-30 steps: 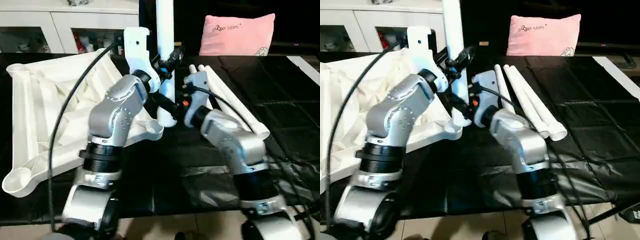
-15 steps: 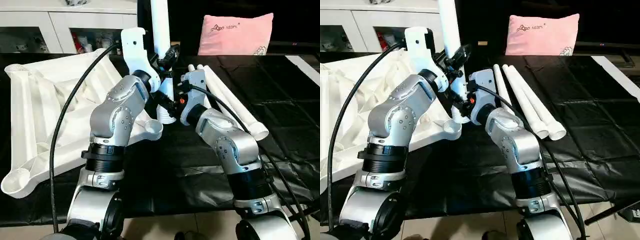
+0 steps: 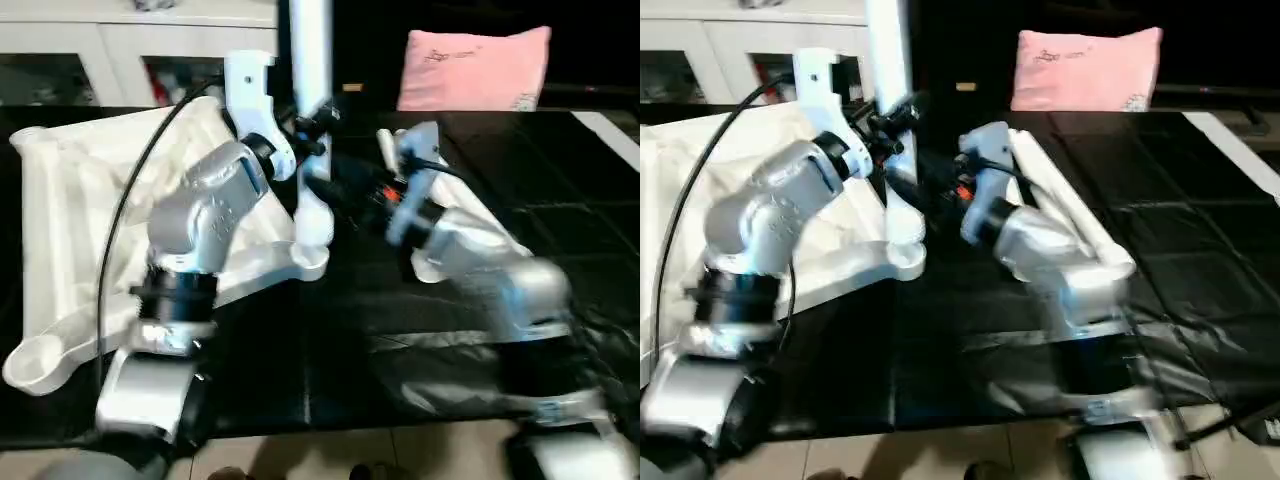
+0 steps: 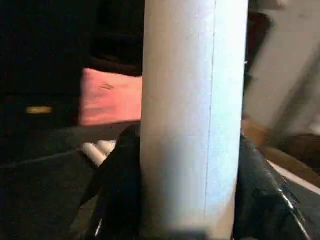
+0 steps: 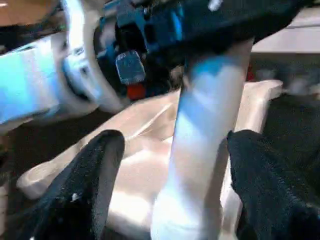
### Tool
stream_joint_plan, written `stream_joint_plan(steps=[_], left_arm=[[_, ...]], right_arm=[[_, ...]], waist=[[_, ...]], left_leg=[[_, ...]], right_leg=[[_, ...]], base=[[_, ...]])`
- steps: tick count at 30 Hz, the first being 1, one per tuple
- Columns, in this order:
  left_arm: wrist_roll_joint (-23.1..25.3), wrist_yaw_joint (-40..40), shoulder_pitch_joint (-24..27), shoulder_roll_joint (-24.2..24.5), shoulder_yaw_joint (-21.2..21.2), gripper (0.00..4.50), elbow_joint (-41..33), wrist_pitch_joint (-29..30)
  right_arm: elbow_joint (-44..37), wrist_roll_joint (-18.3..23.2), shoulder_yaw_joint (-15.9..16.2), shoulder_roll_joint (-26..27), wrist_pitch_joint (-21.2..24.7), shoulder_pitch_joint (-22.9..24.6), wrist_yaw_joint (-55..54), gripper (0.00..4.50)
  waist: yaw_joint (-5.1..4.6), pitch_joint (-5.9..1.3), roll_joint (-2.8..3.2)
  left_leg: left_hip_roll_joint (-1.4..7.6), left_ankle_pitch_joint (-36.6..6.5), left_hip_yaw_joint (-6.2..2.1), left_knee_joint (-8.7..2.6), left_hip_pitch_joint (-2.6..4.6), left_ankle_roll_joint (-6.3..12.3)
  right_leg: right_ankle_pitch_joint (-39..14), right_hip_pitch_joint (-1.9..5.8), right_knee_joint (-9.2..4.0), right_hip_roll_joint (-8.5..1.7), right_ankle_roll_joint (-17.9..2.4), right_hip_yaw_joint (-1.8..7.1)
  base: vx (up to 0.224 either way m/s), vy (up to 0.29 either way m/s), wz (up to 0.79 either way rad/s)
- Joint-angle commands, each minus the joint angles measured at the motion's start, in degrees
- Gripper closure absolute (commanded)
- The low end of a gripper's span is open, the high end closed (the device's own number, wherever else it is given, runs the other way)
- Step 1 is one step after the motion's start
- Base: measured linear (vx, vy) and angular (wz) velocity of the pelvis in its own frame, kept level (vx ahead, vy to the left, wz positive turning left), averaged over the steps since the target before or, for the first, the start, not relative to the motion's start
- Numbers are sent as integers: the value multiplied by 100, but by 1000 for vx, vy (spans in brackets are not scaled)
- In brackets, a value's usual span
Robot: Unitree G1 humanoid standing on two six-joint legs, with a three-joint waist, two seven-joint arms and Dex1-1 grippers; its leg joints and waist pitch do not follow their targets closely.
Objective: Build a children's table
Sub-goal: Pick table leg
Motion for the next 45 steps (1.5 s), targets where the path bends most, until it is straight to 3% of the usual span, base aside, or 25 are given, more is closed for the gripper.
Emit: stream_joint_plan(steps=[1,6,7,14,17,18,22,34,45], left_arm=[[-297,-573,-208,46,-100,264,-25,193],[-764,-1174,-257,115,-59,264,-112,576],[-916,-1430,-257,146,-69,264,-171,696],[-1497,-2484,-153,274,-299,264,-648,1152],[-1611,-2524,-154,251,-287,264,-681,1277],[-1677,-2551,-154,237,-268,264,-696,1331],[-1936,-2723,-138,233,-219,264,-786,1570],[-2108,-2800,-60,137,-303,264,-932,1698],[-2154,-2718,-65,18,-268,264,-935,1680]], right_arm=[[-77,266,-128,-199,233,-6,441,71],[-50,526,-157,-476,432,-41,913,71],[-55,587,-130,-567,487,-52,1051,71],[-126,902,132,-987,810,-69,1978,71],[-106,926,193,-1050,822,-83,2131,71],[-90,934,201,-1063,823,-88,2182,98],[28,1005,200,-1112,796,-139,2451,122],[77,1103,325,-1091,863,-135,2796,226],[100,1170,357,-936,861,-49,2723,255]], waist=[[20,-482,11],[65,-483,-11],[64,-480,17],[71,-481,-20],[75,-469,-34],[75,-471,-59],[79,-472,-72],[86,-474,-75],[82,-476,-53]], left_leg=[[-76,-402,147,-338,-14,251],[-73,-398,151,-336,-15,229],[-69,-416,147,-335,-15,214],[-49,-471,151,-336,-15,249],[-57,-500,158,-332,-19,243],[-61,-506,160,-330,-20,235],[-58,-480,158,-329,-23,216],[-59,-423,157,-324,-36,258],[-58,-409,151,-328,-33,248]], right_leg=[[-709,487,-327,-198,-1213,110],[-814,499,-321,-206,-1294,103],[-834,494,-320,-209,-1300,103],[-966,495,-330,-212,-1341,96],[-1087,491,-347,-207,-1307,93],[-1181,496,-355,-207,-1269,93],[-1314,485,-358,-207,-1190,90],[-1389,481,-367,-206,-1141,82],[-1338,478,-372,-199,-1131,80]], base=[[0,0,0],[0,0,0],[0,0,0],[0,0,0],[0,0,0],[0,0,0],[0,0,0],[0,0,0],[0,0,0]])
